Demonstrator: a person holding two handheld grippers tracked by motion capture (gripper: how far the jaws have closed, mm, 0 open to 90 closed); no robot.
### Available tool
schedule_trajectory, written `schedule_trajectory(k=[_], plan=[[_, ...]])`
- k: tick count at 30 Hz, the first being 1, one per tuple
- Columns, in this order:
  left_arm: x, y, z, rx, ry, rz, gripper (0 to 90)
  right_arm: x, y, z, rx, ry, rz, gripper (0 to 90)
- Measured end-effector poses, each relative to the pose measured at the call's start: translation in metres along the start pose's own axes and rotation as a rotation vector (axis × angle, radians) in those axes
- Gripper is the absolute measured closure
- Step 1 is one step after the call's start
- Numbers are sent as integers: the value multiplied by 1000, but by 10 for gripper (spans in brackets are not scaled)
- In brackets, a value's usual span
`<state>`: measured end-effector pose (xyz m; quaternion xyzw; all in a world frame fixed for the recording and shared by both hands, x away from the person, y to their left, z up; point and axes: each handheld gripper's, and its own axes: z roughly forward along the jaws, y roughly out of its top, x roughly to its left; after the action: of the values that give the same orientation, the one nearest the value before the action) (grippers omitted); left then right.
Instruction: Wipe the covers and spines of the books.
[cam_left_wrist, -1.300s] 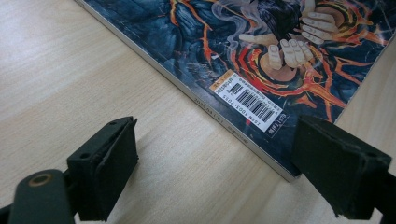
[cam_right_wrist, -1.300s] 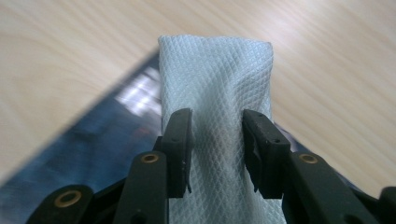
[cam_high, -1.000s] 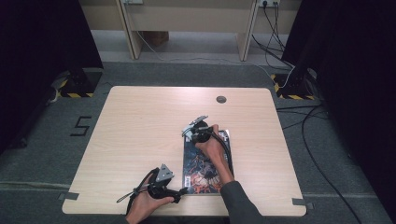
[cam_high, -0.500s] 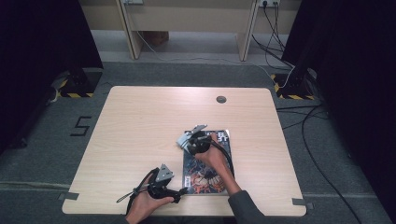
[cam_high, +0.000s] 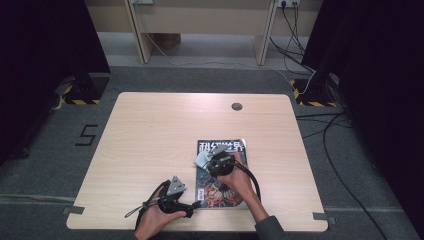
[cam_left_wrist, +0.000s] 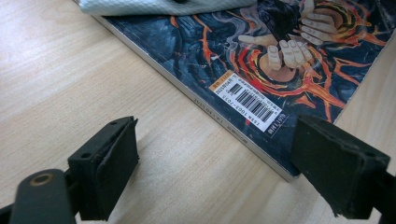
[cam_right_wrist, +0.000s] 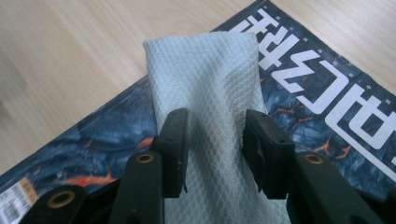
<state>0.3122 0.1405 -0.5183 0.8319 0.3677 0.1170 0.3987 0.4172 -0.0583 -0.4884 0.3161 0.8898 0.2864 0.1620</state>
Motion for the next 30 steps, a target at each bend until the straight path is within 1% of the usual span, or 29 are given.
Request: schedule_trajectory(k=[1, 3, 4, 5, 6, 8, 10, 12, 14, 16, 17, 18, 19, 22, 23, 24, 25, 26, 27, 28, 30], plan=[[0, 0, 0, -1, 0, 0, 139, 3, -1, -2, 7, -1, -1, 621], [0, 0, 0, -3, 2, 3, 138, 10, -4, -7, 19, 22, -17, 623], [-1, 0, 0, -4, 5, 9, 139, 13, -6, -9, 21, 39, -20, 622], [-1, 0, -1, -4, 8, 14, 139, 17, -8, -12, 28, 74, -32, 622], [-1, 0, -1, -4, 8, 15, 139, 20, -10, -14, 31, 93, -36, 622], [-1, 1, -1, -2, 4, 17, 145, 25, -15, -18, 24, 96, -49, 621], [0, 2, -3, 18, -6, 26, 155, 25, -20, -21, 24, 102, -48, 619], [3, 2, -9, 45, -19, 41, 169, 22, -23, -22, 11, 109, -31, 606], [6, 1, -16, 28, -44, 28, 178, 22, -25, -24, 21, 97, -18, 605], [11, 1, -25, -2, -67, -10, 179, 27, -24, -27, 42, 73, -28, 619], [15, 2, -28, -11, -64, -27, 179, 30, -24, -28, 51, 65, -49, 619], [18, 2, -31, -22, -54, -42, 179, 34, -24, -30, 61, 73, -57, 618], [20, 2, -32, -24, -43, -44, 179, 37, -24, -31, 61, 78, -80, 618], [26, 1, -35, -17, -29, -53, 179, 47, -27, -34, 55, 91, -111, 618], [27, 1, -36, -22, -22, -65, 179, 50, -28, -36, 58, 90, -105, 618], [28, 1, -37, -22, -19, -64, 179, 54, -30, -38, 60, 102, -115, 619], [29, 1, -38, -27, -17, -68, 179, 57, -31, -39, 59, 102, -114, 619], [31, 1, -39, -27, -11, -73, 179, 60, -33, -40, 54, 111, -123, 620], [33, 0, -40, -29, -2, -77, 179, 63, -34, -42, 56, 126, -122, 620], [36, 0, -41, -38, 5, -90, 180, 65, -36, -43, 58, 136, -120, 620], [39, 0, -44, -48, 13, -100, 181, 71, -39, -46, 55, 151, -124, 620]])
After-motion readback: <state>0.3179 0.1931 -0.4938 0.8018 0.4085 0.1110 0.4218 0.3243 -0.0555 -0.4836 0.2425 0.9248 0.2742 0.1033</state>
